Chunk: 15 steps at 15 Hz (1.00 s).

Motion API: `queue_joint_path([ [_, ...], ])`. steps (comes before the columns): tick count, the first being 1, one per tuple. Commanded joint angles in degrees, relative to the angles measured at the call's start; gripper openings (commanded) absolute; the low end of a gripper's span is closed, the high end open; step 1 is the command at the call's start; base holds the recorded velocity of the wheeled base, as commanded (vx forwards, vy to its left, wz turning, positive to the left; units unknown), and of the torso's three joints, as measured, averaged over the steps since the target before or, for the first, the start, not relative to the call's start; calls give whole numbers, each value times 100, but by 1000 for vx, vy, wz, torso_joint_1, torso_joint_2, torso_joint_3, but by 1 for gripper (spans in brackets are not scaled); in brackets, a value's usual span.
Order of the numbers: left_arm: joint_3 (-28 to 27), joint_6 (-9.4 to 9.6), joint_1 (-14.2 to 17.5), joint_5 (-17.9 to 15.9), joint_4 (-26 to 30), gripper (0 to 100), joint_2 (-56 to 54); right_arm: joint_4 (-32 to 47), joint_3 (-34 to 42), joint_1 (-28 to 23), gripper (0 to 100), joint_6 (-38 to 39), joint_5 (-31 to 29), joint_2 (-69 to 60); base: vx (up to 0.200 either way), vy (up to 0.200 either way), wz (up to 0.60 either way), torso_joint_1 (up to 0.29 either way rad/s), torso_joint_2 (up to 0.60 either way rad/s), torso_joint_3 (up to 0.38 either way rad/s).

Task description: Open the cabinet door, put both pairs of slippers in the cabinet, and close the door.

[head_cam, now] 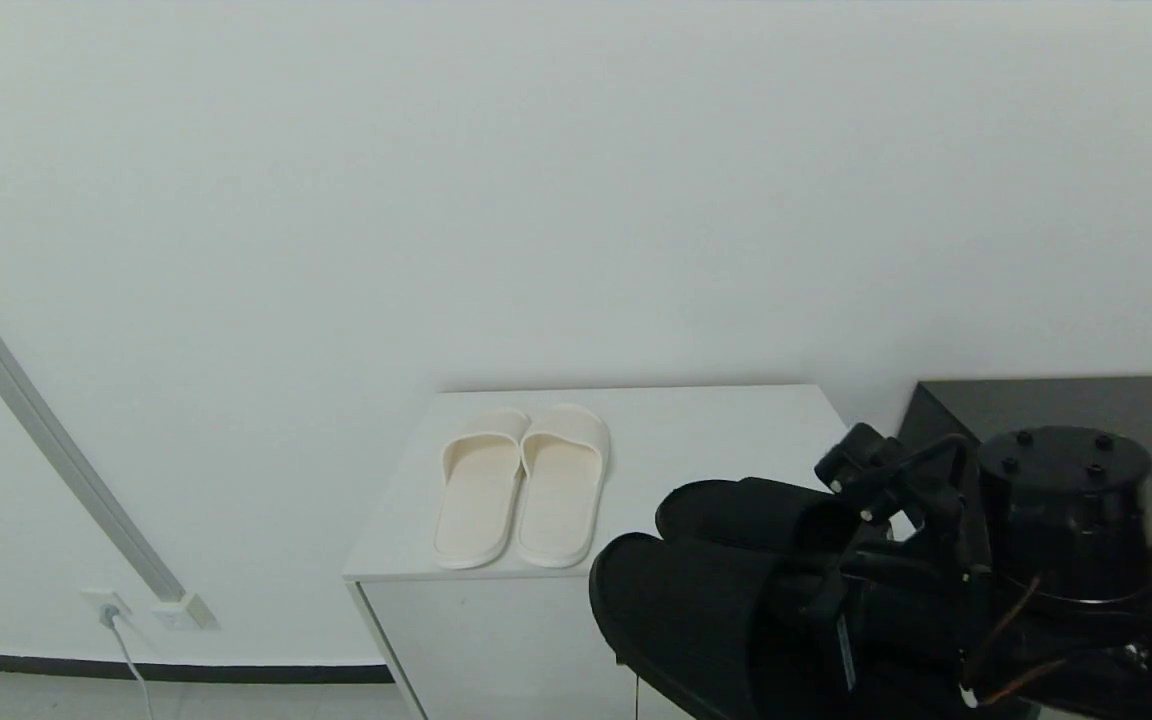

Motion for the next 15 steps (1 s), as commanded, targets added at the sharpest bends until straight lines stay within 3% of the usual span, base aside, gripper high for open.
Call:
queue_joint_path([
  [1,1,-4,0,-2,-1,0,9,-10,153,35,0,-1,45,-313,0,0,0,0,0,0],
  [3,1,-4,0,-2,-1,0,9,-36,232,35,0,-1,133,-322,0,0,0,0,0,0],
  [9,1,-4,0,7,-1,0,9,-45,328,35,0,-97,142,-331,-200,0,0,4,-2,2],
  [15,1,-4,0,7,-1,0,9,-45,355,35,0,-115,151,-322,0,0,0,0,0,0],
])
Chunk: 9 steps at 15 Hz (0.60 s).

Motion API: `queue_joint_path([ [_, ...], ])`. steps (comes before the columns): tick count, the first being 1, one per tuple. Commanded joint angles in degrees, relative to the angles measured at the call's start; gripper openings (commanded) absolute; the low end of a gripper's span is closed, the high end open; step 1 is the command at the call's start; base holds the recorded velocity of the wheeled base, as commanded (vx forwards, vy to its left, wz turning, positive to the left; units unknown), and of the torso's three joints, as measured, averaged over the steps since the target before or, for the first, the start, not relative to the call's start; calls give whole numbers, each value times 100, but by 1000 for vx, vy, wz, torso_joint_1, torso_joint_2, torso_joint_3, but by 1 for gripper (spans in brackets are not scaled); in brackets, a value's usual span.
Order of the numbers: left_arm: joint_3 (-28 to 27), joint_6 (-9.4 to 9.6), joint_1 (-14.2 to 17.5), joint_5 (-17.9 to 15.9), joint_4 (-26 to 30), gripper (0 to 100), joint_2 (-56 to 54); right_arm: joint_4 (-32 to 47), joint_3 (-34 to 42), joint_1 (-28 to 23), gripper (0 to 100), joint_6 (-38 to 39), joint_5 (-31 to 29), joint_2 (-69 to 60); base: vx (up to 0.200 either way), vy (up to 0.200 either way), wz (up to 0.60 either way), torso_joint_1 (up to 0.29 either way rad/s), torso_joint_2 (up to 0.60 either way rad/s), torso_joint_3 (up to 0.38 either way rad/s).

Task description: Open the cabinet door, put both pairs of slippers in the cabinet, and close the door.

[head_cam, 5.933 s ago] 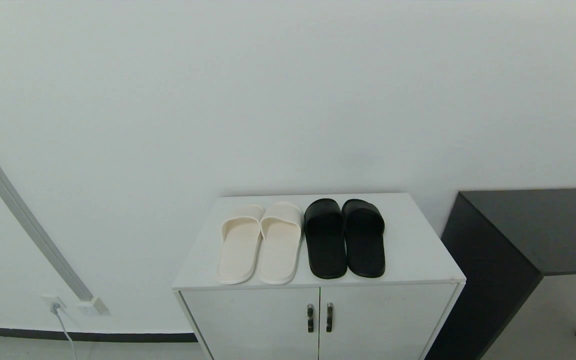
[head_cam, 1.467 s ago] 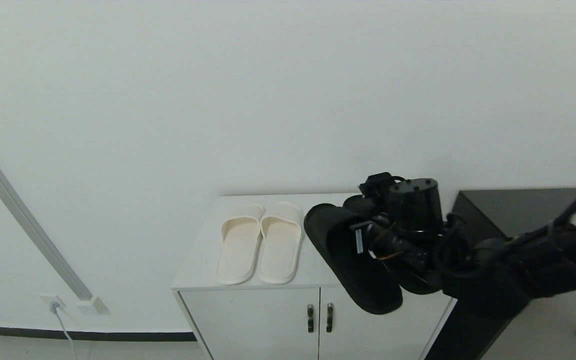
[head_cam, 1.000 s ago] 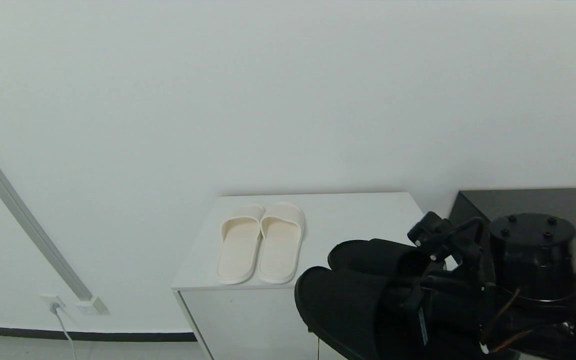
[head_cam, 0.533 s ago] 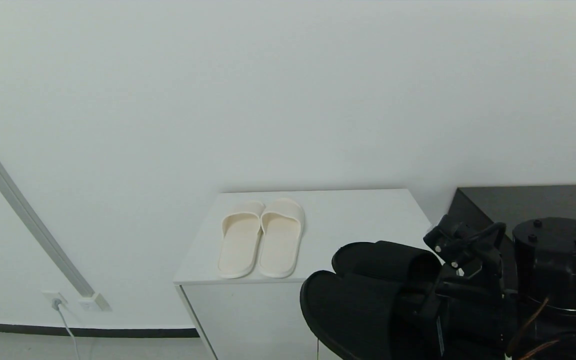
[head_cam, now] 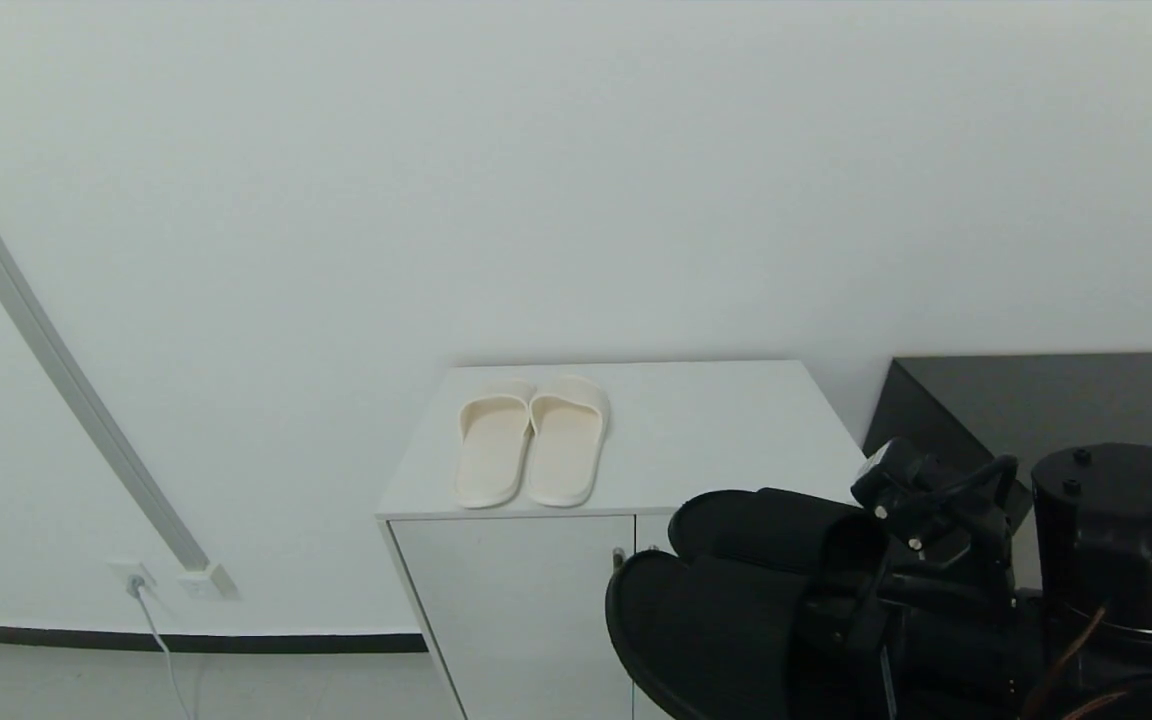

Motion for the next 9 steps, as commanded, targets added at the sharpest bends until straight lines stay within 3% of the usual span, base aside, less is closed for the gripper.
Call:
queue_joint_path([
  [1,1,-6,0,1,-1,0,9,-7,10,14,0,0,11,25,0,0,0,0,0,0],
  [9,1,-6,0,1,-1,0,9,-16,133,14,0,0,19,34,0,0,0,0,0,0],
])
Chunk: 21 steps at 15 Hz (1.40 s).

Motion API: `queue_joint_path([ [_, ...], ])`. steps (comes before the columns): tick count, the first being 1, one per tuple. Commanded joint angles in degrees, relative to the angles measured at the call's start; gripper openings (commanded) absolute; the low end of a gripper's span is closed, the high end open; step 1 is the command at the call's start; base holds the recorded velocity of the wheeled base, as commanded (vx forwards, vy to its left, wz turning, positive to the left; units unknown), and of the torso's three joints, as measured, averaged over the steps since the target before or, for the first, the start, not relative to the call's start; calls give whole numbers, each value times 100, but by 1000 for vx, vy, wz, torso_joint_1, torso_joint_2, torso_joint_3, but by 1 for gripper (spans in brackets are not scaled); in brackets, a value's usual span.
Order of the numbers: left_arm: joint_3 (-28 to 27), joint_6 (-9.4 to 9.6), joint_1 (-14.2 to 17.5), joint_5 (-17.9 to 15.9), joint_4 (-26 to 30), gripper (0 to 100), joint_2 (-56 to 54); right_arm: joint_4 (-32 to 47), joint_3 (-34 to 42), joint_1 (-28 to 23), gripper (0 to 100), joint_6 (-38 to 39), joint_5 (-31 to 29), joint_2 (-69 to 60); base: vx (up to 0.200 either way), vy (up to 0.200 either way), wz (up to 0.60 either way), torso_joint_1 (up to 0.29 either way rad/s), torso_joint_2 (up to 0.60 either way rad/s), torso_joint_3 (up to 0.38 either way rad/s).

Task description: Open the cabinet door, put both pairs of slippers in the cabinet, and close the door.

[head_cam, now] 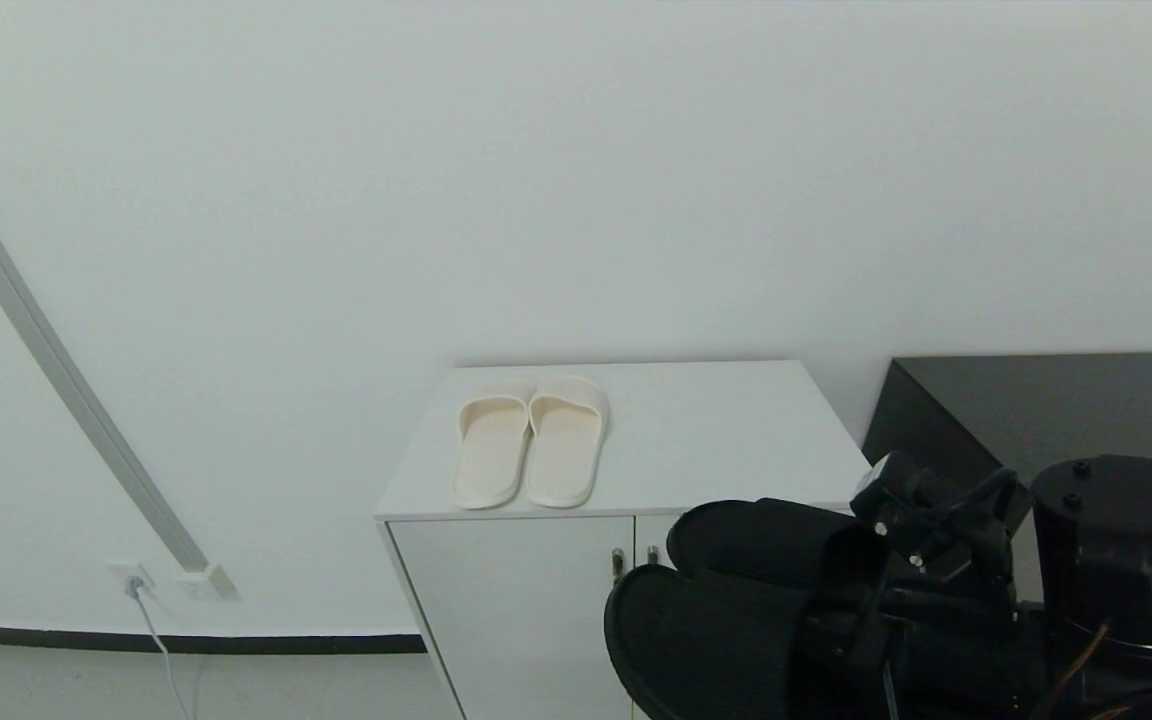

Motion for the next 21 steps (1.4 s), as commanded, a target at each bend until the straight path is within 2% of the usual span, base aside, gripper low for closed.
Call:
queue_joint_path([
  [1,1,-2,0,5,4,0,9,7,34,2,0,3,1,26,0,0,0,-90,217,124],
  [6,1,-11,0,-4,4,0,9,7,34,10,0,3,1,34,0,0,0,-150,341,181],
  [7,1,-11,0,-4,4,100,9,7,34,37,0,-5,1,43,0,0,0,-149,369,198],
  [21,1,-2,0,-4,4,100,9,7,131,72,0,-5,-8,34,0,0,0,-199,485,275],
])
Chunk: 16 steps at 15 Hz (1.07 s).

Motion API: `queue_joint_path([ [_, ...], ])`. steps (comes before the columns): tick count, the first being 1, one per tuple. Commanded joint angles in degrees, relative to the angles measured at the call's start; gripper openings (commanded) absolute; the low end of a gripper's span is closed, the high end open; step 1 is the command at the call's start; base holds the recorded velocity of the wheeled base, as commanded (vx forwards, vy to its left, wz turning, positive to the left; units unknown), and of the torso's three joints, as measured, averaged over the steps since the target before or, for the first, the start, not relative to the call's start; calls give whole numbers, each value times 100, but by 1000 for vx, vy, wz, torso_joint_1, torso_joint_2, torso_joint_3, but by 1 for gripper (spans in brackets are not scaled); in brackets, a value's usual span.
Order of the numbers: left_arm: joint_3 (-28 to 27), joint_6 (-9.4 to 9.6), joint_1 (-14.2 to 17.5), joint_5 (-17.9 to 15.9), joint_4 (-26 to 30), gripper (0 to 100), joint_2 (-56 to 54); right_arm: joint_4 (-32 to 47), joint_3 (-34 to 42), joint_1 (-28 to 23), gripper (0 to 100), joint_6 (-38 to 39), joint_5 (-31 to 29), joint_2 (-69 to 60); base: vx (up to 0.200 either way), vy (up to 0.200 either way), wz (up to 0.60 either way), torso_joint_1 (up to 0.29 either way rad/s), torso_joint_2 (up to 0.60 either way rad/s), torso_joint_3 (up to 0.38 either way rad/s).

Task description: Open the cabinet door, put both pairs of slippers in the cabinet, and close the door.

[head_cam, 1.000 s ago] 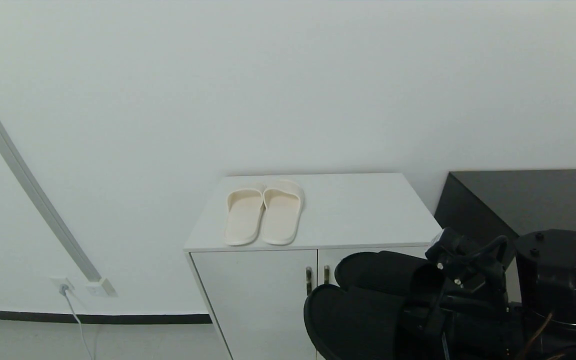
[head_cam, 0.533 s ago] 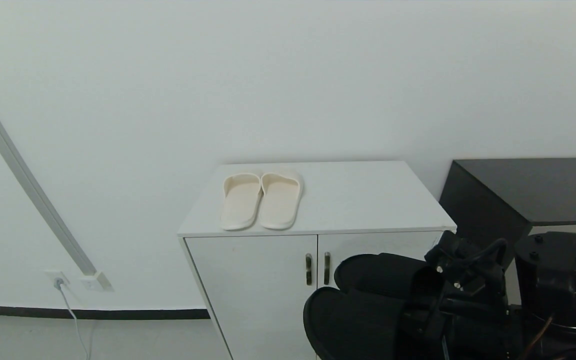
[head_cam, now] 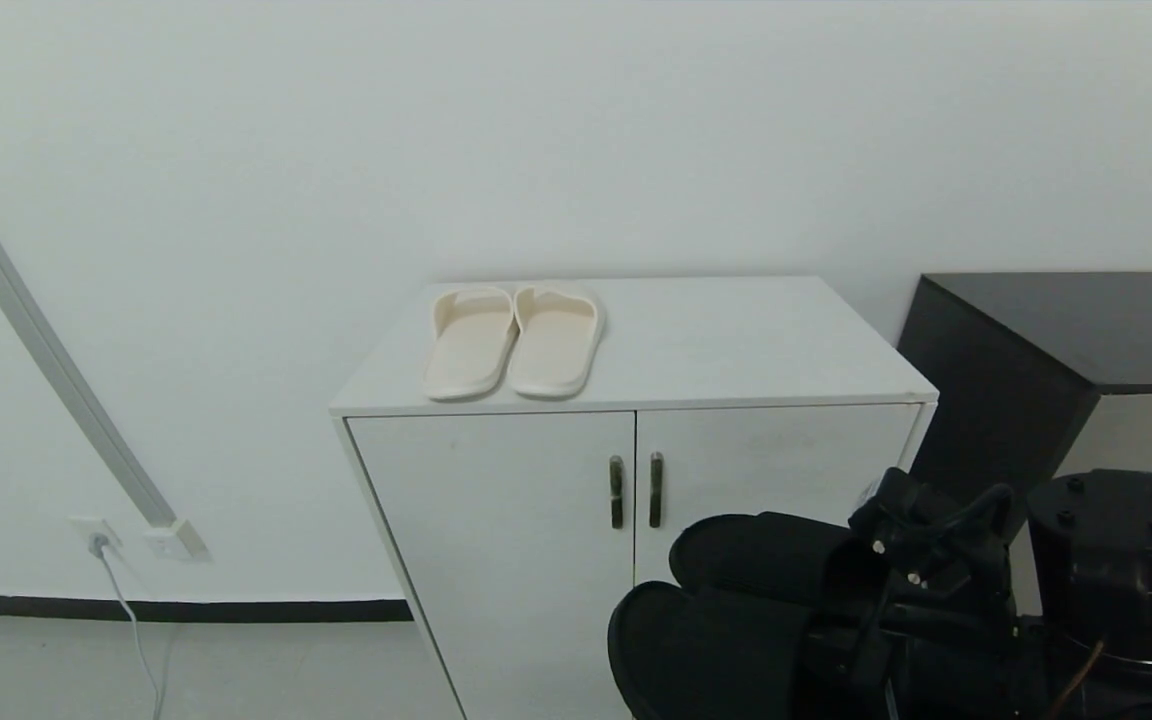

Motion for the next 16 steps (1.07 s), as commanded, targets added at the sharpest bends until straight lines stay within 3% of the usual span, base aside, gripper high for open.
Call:
queue_joint_path([
  [1,1,-4,0,1,-1,100,0,-3,4,6,0,-14,3,18,0,0,0,-203,520,315],
  [16,1,22,0,-8,8,100,9,-12,101,-11,0,-49,-41,10,0,0,0,-147,479,329],
])
